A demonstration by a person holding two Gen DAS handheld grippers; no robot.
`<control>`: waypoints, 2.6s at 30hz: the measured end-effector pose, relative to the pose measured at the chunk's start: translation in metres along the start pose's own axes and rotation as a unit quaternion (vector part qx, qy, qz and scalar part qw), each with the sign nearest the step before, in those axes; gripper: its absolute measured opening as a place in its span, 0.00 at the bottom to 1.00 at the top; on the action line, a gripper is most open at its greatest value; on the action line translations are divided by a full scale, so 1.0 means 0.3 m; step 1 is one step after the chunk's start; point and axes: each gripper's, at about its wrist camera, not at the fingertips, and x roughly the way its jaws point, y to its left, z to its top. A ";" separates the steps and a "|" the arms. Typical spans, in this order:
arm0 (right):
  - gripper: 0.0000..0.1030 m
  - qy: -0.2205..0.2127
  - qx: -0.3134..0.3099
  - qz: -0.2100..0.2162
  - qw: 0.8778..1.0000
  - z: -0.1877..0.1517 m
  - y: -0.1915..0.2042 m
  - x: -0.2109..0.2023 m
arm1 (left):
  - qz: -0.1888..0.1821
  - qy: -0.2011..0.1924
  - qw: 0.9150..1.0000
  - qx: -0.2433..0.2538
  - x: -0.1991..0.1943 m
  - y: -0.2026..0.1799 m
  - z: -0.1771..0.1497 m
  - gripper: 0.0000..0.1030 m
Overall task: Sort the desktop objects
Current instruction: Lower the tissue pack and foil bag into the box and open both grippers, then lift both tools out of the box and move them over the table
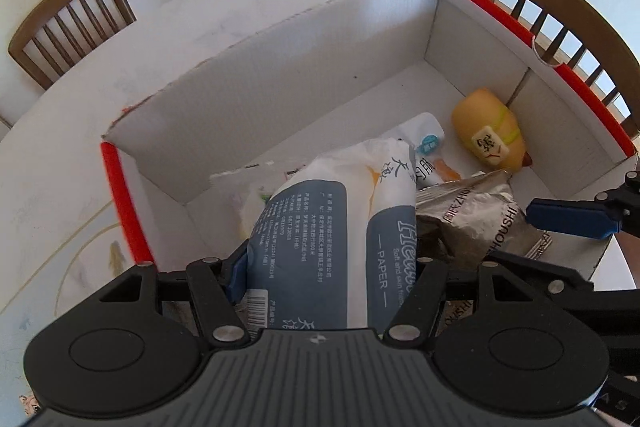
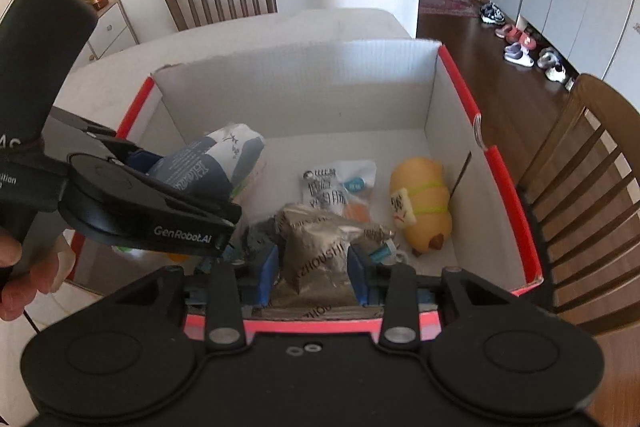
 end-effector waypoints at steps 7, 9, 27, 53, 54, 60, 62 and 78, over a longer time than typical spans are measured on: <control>0.42 0.001 -0.004 0.008 1.000 0.000 -0.010 -0.001 | -0.012 0.003 1.000 -0.003 0.002 -0.006 -0.015 0.70; 0.46 0.001 -0.004 0.011 1.000 0.001 -0.018 -0.005 | -0.016 -0.001 1.000 -0.006 -0.004 -0.002 -0.022 0.73; 0.56 -0.018 0.001 0.018 1.000 0.018 -0.022 -0.085 | -0.042 -0.049 0.998 -0.026 -0.166 0.058 -0.070 0.80; 0.63 -0.049 -0.013 0.040 0.998 0.008 0.259 -0.188 | -0.051 -0.122 0.986 -0.102 -0.429 0.354 -0.316 0.80; 0.63 -0.049 -0.014 0.042 0.998 0.008 0.280 -0.184 | -0.049 -0.124 0.986 -0.103 -0.436 0.371 -0.332 0.80; 0.63 -0.043 -0.025 0.053 0.997 0.003 0.393 -0.164 | -0.037 -0.127 0.985 -0.112 -0.462 0.471 -0.416 0.80; 0.64 -0.042 -0.029 0.059 0.997 -0.001 0.438 -0.154 | -0.032 -0.128 0.985 -0.115 -0.467 0.510 -0.448 0.80; 0.88 -0.033 -0.065 0.081 0.994 -0.027 0.764 -0.058 | -0.008 -0.125 0.980 -0.155 -0.454 0.810 -0.664 0.87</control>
